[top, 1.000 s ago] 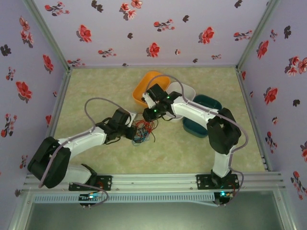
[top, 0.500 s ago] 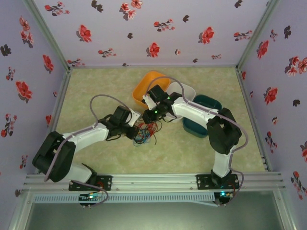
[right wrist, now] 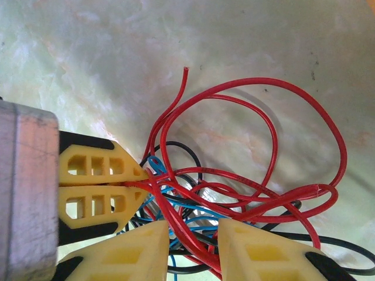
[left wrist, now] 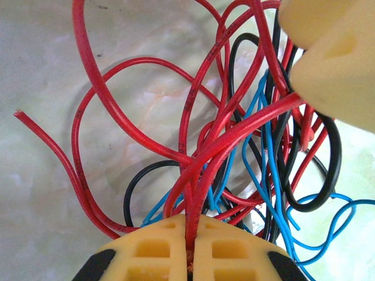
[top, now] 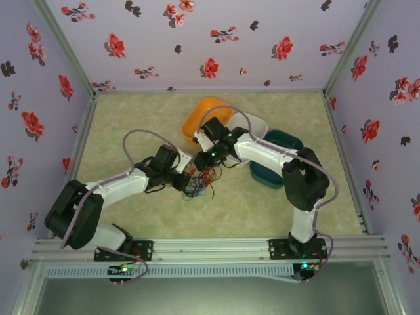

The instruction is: Untangle the cables

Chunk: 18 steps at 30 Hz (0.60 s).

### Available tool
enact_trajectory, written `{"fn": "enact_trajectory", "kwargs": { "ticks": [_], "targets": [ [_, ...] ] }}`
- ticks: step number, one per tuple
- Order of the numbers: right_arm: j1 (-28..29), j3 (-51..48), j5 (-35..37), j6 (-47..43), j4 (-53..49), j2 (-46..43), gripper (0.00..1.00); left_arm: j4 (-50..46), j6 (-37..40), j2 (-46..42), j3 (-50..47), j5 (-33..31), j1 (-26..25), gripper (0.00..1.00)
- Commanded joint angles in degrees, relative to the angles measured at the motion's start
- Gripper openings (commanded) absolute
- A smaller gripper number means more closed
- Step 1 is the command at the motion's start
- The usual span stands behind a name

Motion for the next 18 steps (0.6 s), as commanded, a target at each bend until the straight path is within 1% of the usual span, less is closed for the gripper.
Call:
{"fn": "enact_trajectory", "kwargs": {
  "ticks": [1, 5, 9, 13, 16, 18],
  "targets": [
    [0.41, 0.55, -0.72, -1.05, -0.62, 1.94, 0.29, 0.85, 0.23, 0.66, 0.36, 1.57, 0.24, 0.00],
    [0.40, 0.35, -0.32, -1.14, -0.81, 2.66, 0.28, 1.08, 0.07, 0.75, 0.10, 1.57, 0.24, 0.00],
    [0.42, 0.41, -0.03, -1.14, -0.79, 2.67, 0.25, 0.77, -0.17, 0.66, -0.01, 1.59, 0.24, 0.00],
    [0.35, 0.43, 0.61, -1.33, -0.81, 2.58, 0.26, 0.68, -0.17, 0.51, -0.45, 1.59, 0.16, 0.00],
    [0.35, 0.74, -0.13, -1.10, -0.69, 2.52, 0.24, 0.51, -0.47, 0.48, -0.63, 1.60, 0.24, 0.00],
    [0.34, 0.80, -0.53, -1.01, -0.76, 2.20, 0.19, 0.42, -0.61, 0.32, -0.97, 1.60, 0.24, 0.00]
  ]
}}
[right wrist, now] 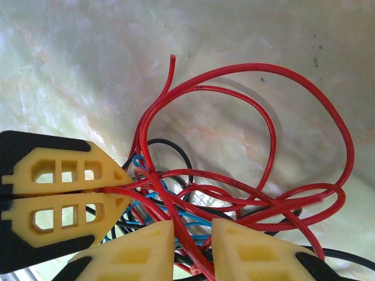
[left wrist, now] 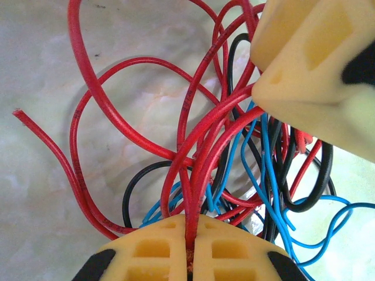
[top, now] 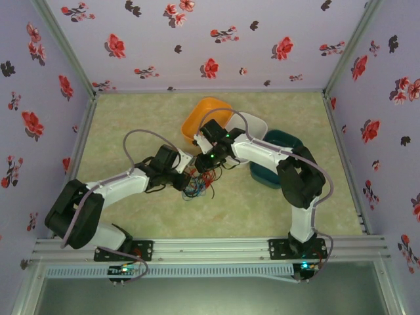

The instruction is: Untangle the cables

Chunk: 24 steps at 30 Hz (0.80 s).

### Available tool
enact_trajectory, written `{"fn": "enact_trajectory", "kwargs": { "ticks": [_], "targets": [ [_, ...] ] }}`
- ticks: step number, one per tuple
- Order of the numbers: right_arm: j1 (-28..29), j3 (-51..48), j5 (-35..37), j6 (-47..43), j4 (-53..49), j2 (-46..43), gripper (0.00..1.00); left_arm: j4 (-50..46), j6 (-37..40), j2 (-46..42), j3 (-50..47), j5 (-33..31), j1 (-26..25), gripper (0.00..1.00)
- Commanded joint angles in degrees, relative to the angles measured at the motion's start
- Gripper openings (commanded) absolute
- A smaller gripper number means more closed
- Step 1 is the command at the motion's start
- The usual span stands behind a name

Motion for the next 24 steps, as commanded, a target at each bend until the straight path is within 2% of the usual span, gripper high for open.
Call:
{"fn": "enact_trajectory", "kwargs": {
  "ticks": [1, 8, 19, 24],
  "targets": [
    [0.33, 0.79, -0.49, -0.49, -0.72, -0.18, 0.17, 0.12, -0.55, -0.03, -1.17, 1.27, 0.24, 0.00],
    [0.29, 0.51, -1.13, 0.32, -0.54, -2.54, 0.01, 0.35, -2.26, -0.53, -3.02, 1.24, 0.33, 0.00],
    [0.41, -1.10, -1.39, 2.28, 1.21, -7.90, 0.00, 0.86, -4.96, -1.25, -4.78, 1.20, 0.76, 0.00],
    [0.33, -1.64, 1.66, 2.48, 1.61, -12.38, 0.00, 0.97, -6.42, -1.10, -5.21, 0.94, 1.29, 0.00]
  ]
}}
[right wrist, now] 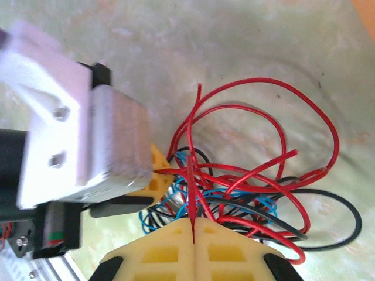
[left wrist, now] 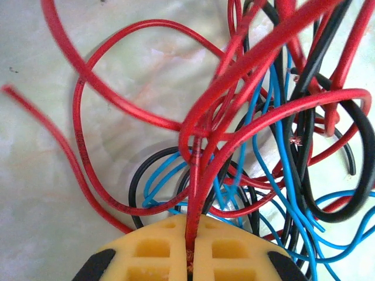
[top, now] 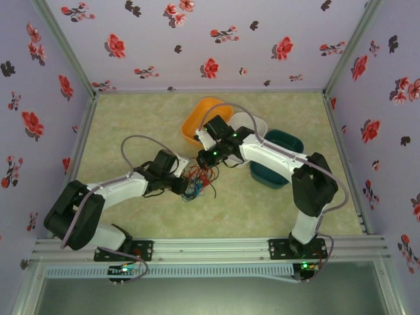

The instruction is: Untangle the cables

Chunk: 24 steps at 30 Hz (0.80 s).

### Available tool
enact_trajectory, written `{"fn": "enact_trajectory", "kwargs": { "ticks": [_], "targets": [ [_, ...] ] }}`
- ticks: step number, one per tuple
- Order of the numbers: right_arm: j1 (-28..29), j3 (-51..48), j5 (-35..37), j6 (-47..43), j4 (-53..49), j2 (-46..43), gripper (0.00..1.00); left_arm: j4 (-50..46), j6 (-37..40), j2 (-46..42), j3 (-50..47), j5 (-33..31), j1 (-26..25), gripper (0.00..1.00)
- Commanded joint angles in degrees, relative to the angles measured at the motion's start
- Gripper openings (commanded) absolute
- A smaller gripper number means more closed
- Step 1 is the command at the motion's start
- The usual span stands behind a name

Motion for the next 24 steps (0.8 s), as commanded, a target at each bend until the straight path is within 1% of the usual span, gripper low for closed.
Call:
{"fn": "enact_trajectory", "kwargs": {
  "ticks": [1, 6, 10, 20, 24],
  "targets": [
    [0.03, -0.41, 2.75, 0.87, 1.37, -4.88, 0.00, -1.04, -2.13, -0.49, -1.24, 0.50, 0.79, 0.00],
    [-0.52, -0.59, 5.50, 1.01, 1.37, -8.69, 0.00, -1.19, -2.93, 0.24, -1.60, 0.02, 1.15, 0.00],
    [-1.31, -1.23, 6.33, 1.79, 2.58, -11.81, 0.00, -1.61, -4.38, 0.60, -1.79, -0.54, 1.65, 0.00],
    [-2.25, -0.67, 4.58, 2.47, 4.97, -18.34, 0.00, -4.87, -8.58, 1.76, -0.73, -2.09, 2.63, 0.00],
    [-2.24, -0.49, 4.38, 2.40, 4.69, -19.99, 0.00, -7.19, -11.37, 0.09, -0.61, -2.27, 2.77, 0.00]
  ]
}}
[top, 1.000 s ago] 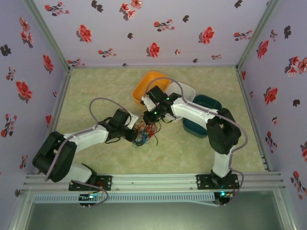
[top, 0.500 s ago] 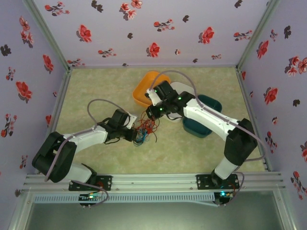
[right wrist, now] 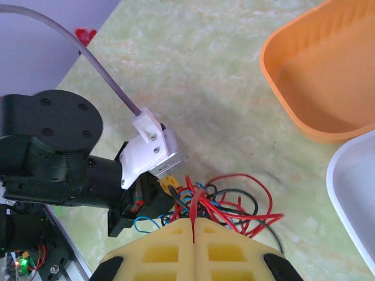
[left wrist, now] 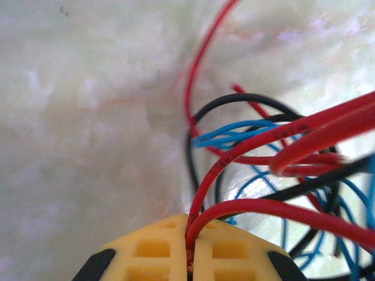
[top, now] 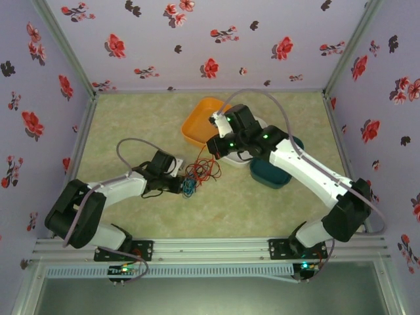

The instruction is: Untangle the cables

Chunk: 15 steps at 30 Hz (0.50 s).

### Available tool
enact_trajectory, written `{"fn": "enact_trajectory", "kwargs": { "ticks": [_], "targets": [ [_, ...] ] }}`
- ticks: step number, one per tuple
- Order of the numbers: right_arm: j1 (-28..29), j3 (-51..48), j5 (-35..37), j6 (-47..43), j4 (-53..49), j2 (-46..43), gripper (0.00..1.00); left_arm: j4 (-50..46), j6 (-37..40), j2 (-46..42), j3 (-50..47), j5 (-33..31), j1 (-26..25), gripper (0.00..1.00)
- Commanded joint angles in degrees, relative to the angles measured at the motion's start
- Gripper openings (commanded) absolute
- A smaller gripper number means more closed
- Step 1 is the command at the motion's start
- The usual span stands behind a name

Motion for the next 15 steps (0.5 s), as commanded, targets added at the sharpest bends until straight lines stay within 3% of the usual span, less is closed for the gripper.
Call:
{"fn": "enact_trajectory", "kwargs": {
  "ticks": [1, 15],
  "targets": [
    [-0.46, 1.11, -0.09, 0.61, 3.21, -2.89, 0.00, -5.66, -4.12, -1.17, 0.03, -2.08, 0.65, 0.00],
    [-0.53, 0.86, 9.30, -1.70, 3.09, -11.02, 0.00, -14.82, -13.73, -9.00, -2.27, -11.53, 6.05, 0.00]
  ]
}}
